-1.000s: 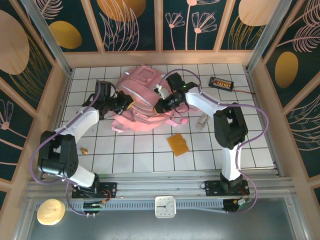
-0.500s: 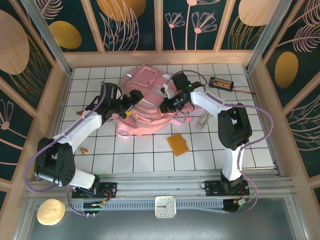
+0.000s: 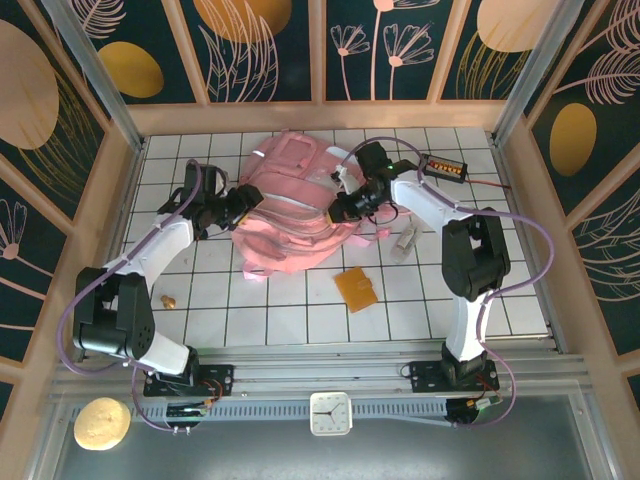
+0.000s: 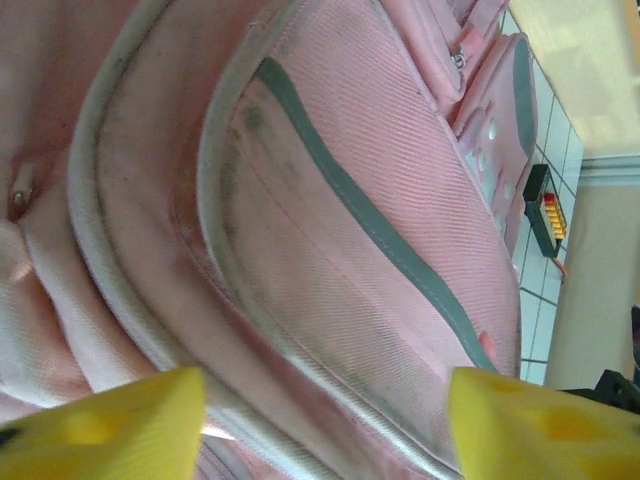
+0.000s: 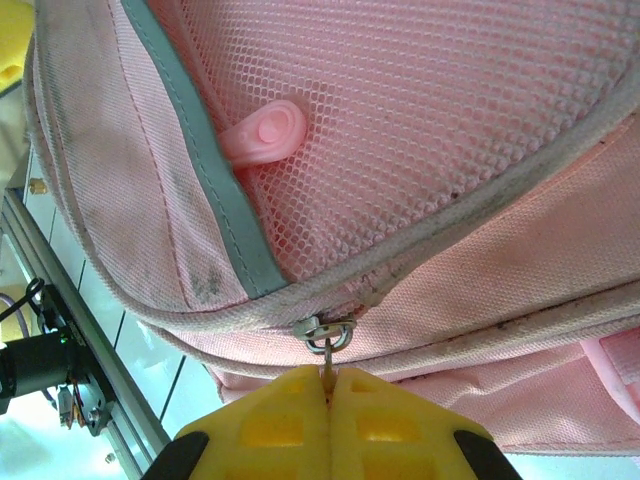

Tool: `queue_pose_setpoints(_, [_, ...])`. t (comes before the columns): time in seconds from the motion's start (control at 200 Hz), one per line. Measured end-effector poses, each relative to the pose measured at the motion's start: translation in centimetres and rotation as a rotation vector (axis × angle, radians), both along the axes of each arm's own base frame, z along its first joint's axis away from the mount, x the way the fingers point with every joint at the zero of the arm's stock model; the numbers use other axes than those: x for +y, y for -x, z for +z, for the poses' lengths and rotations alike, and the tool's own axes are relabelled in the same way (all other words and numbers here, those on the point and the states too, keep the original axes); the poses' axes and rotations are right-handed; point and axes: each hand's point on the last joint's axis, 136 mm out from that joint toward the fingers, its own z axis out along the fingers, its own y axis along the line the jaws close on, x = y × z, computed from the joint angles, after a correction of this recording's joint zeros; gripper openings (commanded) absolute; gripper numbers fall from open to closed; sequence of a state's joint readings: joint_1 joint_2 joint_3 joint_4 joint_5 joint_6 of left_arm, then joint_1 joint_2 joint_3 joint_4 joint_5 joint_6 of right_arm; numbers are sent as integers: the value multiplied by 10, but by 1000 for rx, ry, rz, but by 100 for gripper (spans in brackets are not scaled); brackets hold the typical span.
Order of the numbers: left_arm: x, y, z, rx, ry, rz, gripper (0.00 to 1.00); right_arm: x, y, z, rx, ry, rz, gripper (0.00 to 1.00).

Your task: Pack the student bag

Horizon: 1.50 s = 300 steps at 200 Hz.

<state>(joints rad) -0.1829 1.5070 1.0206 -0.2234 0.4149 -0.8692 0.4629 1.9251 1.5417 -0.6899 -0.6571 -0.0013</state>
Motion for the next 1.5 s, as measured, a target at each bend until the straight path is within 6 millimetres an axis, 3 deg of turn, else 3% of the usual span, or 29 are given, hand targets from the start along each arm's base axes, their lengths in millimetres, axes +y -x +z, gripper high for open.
queue_pose_setpoints(0.11, [2, 0, -11, 5, 9, 7, 0, -1, 1, -1, 5, 3, -1, 0])
queue_pose_setpoints(0.27, [2, 2, -27, 28, 25, 20, 0, 4, 9, -3, 11, 17, 26, 0])
queue_pose_setpoints(0.62, [-4, -1, -31, 22, 113, 81, 0, 24, 37, -15, 35, 50, 65, 0])
queue_pose_setpoints(0.886, [-44, 5, -22, -8, 147, 5, 0, 61, 43, 0, 84, 17, -1, 3])
queue_pose_setpoints(1.071, [-44, 9, -22, -15, 121, -3, 0, 72, 43, -5, 204, -14, -114, 2])
queue_pose_setpoints(1.176, [-42, 17, -19, -24, 98, -19, 0, 76, 43, -5, 260, -37, -158, 22])
queue_pose_setpoints(1.246, [-40, 21, -17, -31, 78, -35, 30, 80, 44, -5, 279, -44, -165, 39])
queue_pose_setpoints(1.346, [-35, 28, -12, -48, 34, -51, 57, 86, 50, -6, 290, -38, -155, 62])
queue_pose_setpoints(1.411, [-30, 33, -5, -71, -3, -58, 96, 86, 54, -6, 293, -25, -155, 71])
queue_pose_setpoints(1.501, [-22, 40, 6, -109, -52, -65, 99, 78, 57, -5, 298, 2, -169, 72])
